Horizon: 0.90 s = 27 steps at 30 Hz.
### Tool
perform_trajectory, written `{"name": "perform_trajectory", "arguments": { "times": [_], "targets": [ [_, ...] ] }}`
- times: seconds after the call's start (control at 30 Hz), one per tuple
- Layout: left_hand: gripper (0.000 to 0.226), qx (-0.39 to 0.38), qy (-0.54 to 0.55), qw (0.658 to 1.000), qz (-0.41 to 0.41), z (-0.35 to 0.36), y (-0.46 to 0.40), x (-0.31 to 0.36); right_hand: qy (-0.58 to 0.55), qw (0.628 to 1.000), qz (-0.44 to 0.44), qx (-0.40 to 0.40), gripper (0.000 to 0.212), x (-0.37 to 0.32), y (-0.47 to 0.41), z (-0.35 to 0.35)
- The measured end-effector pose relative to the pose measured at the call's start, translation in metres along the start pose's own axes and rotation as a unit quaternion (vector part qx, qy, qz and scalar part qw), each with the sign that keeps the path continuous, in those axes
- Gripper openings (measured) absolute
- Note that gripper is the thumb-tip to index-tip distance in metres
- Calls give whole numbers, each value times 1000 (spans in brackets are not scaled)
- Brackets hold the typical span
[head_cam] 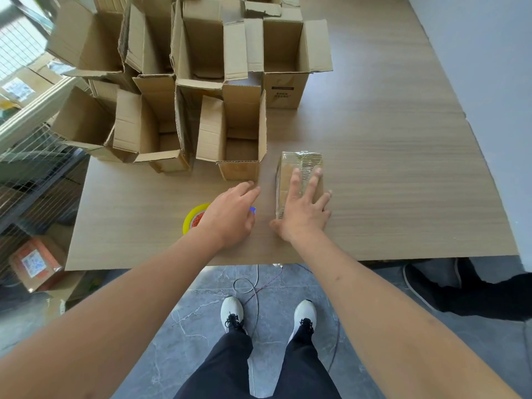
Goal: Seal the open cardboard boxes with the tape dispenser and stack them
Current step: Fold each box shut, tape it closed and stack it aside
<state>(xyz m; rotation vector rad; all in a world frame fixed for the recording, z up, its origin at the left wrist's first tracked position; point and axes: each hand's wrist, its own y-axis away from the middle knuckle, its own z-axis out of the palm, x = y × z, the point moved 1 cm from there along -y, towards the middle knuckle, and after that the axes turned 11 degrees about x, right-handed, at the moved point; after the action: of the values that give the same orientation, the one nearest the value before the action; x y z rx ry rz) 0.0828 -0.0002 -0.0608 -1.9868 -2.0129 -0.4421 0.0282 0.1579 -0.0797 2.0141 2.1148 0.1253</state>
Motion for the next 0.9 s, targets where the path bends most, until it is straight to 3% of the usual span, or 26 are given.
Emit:
{"name": "perform_trajectory", "arguments": {
  "times": [0.3,0.9],
  "targets": [
    [62,-10,-37,998,49,-27,5,1,-66,993,21,96,91,15,27,-11],
    [60,69,-129,984,102,-143,-11,113,-49,984,7,168,94,67,64,-177]
  ]
}}
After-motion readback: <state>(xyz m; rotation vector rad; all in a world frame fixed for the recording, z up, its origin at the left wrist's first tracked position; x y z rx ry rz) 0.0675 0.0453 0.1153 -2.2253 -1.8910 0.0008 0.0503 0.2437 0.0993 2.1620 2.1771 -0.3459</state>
